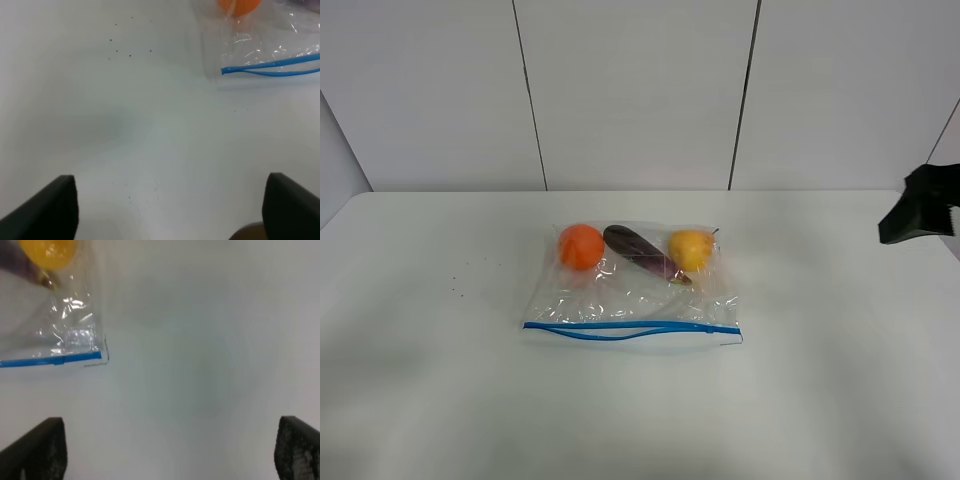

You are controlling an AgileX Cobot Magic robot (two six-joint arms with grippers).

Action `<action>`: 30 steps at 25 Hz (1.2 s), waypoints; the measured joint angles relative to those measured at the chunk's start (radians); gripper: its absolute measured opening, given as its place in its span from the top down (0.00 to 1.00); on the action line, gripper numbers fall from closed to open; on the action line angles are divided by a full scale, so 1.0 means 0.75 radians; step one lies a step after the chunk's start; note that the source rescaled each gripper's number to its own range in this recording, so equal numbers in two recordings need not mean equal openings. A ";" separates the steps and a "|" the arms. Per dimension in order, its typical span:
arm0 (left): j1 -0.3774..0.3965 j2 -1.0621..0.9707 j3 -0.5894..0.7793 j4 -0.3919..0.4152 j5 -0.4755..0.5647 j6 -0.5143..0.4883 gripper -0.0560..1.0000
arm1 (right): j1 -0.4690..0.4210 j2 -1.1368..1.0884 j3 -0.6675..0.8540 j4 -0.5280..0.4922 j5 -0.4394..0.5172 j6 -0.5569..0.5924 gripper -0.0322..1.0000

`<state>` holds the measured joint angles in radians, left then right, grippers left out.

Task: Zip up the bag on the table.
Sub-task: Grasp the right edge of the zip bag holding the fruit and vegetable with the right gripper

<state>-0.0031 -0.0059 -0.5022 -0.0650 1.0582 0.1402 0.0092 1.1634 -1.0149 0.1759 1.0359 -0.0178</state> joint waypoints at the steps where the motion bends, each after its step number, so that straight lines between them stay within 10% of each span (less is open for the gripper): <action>1: 0.000 0.000 0.000 0.000 0.000 0.000 0.00 | 0.000 0.070 -0.025 0.018 -0.002 -0.030 0.05; 18: 0.000 0.000 0.000 0.000 0.000 0.000 0.00 | 0.000 0.948 -0.100 0.893 -0.255 -0.984 0.07; 30: 0.000 0.000 0.000 0.000 0.000 0.000 0.00 | -0.011 1.282 -0.230 1.122 -0.134 -1.255 0.15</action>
<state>-0.0031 -0.0059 -0.5022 -0.0650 1.0582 0.1402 0.0010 2.1251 -1.1877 1.0172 0.9355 -0.9592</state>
